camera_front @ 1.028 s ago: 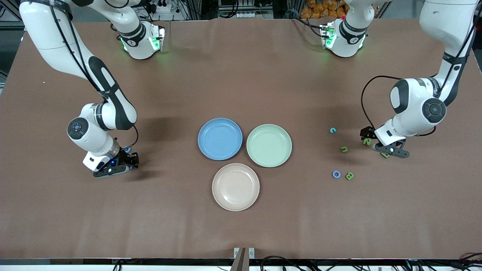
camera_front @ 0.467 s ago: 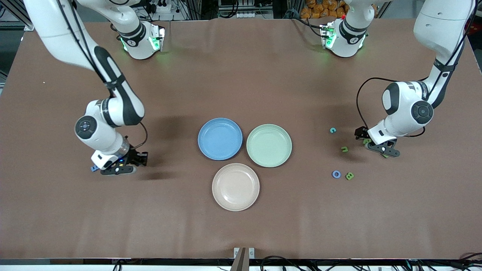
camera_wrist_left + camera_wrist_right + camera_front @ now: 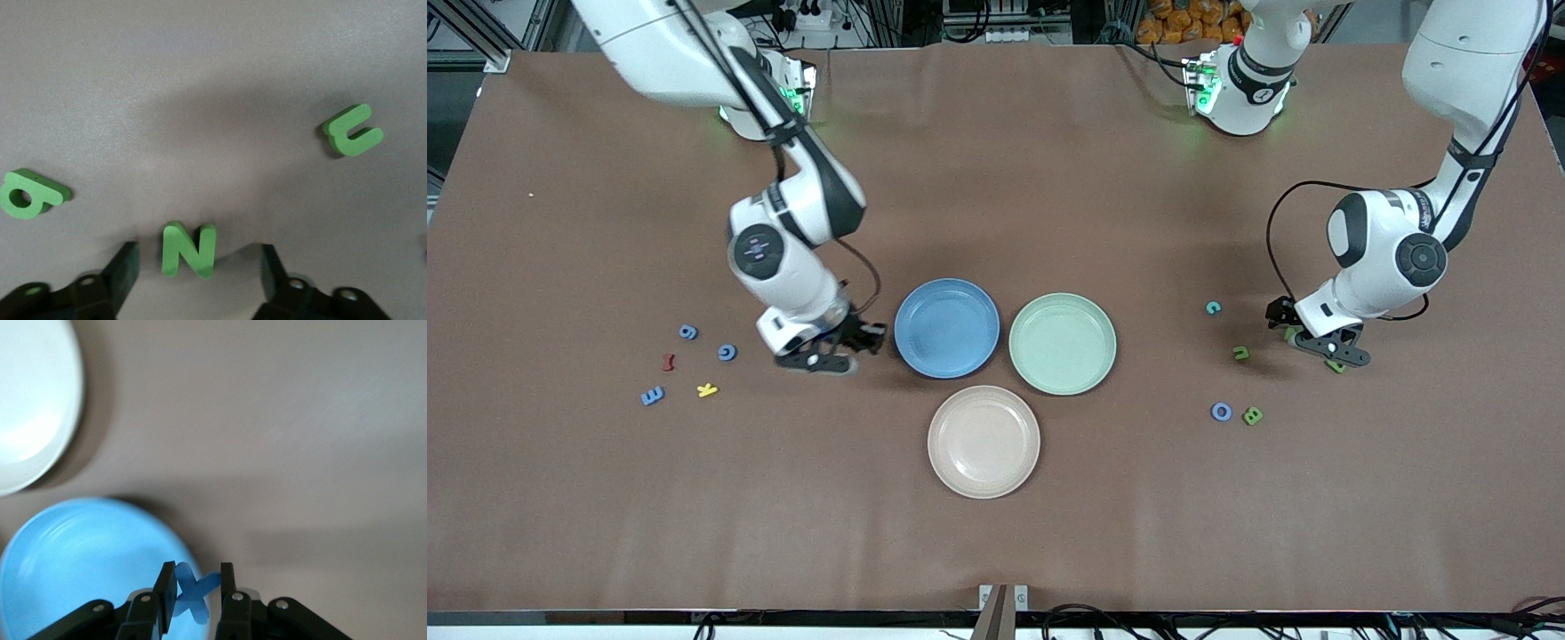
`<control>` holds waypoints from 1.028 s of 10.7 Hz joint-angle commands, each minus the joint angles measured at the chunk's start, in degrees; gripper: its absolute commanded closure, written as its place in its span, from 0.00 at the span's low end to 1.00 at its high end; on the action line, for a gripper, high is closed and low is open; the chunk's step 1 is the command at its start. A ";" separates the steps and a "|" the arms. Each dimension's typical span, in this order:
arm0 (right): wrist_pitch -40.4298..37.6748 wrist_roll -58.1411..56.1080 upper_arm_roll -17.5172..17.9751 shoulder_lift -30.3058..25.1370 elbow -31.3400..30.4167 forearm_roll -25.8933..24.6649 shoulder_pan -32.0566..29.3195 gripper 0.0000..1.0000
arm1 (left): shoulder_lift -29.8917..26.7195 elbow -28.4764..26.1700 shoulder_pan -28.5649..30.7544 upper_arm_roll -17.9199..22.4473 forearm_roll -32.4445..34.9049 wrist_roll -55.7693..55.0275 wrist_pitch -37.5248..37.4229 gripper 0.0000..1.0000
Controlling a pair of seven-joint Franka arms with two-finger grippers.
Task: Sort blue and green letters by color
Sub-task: 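Place blue X on the blue plate while the left gripper lifts green N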
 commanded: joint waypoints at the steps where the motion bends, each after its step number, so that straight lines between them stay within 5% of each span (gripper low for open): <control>1: 0.34 11.64 -0.11 0.36 0.82 -0.65 6.89 1.00 | -0.08 -2.71 0.34 -0.01 -0.63 1.80 5.21 0.75; 2: 0.42 14.02 -0.11 1.05 1.09 -0.91 8.48 1.00 | 0.45 -2.89 0.34 -0.01 -0.63 1.80 6.44 0.88; 5: -0.19 14.40 -0.11 1.68 1.18 -2.49 8.24 0.11 | 1.51 -3.15 0.69 0.08 -0.63 1.80 8.82 1.00; 6: -0.45 14.22 -0.11 1.42 1.27 -3.45 7.97 0.00 | 0.64 -2.72 0.26 0.08 -0.63 1.02 8.30 1.00; 11: -13.71 -4.80 -3.36 -5.44 1.27 -3.38 -4.82 0.00 | -6.93 5.54 -6.49 0.08 -0.71 -16.44 -7.68 1.00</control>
